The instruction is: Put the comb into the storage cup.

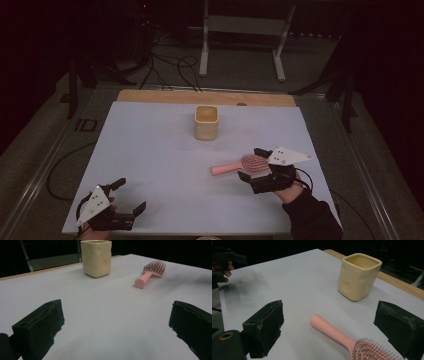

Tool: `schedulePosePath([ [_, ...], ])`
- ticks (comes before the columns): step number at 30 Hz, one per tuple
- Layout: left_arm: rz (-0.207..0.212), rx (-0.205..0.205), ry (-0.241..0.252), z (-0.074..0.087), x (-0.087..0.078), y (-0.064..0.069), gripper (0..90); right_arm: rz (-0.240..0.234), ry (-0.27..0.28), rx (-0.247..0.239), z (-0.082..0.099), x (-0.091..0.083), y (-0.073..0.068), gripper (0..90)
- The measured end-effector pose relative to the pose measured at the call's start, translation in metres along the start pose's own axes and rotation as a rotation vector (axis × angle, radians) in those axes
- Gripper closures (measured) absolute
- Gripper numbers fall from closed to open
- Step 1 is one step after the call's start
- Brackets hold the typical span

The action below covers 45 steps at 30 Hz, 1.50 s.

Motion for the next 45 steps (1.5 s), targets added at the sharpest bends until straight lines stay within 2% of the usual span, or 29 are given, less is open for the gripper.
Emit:
schedulePosePath([
  [6, 0.003, 0.002, -0.001, 0.000, 0.001, 0.000, 0.4, -0.024, -0.007, -0.005, -0.005, 0.014, -0.001, 8.9],
  [11, 0.004, 0.000, -0.002, 0.000, 0.001, 0.000, 0.4, -0.049, -0.003, 0.009, -0.008, 0.027, -0.001, 11.6],
  [21, 0.005, -0.002, -0.004, 0.001, 0.001, -0.001, 0.4, -0.042, -0.036, 0.021, -0.013, 0.050, 0.002, 16.0],
  [28, 0.008, -0.004, -0.002, 0.000, 0.001, -0.001, 0.4, -0.030, -0.075, -0.010, -0.014, 0.064, 0.000, 26.0],
  [31, 0.009, -0.005, -0.002, 0.001, 0.001, -0.001, 0.4, -0.012, -0.095, -0.023, -0.014, 0.070, -0.001, 36.3],
  [40, 0.012, -0.008, -0.001, 0.001, 0.001, -0.001, 0.4, -0.001, -0.137, -0.026, -0.011, 0.088, -0.002, 55.0],
  [45, 0.013, -0.010, 0.001, 0.001, 0.001, -0.002, 0.4, -0.002, -0.150, -0.010, -0.010, 0.097, -0.001, 64.0],
])
Point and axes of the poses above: each handheld gripper's, and its own axes: x roughly forward along the jaws, z roughly out of its underside, y roughly to its right, the point moved 2 cm from there along x, roughly forward along the jaws, and after that the axes turned 6 degrees about -x, right-handed, at the moved point
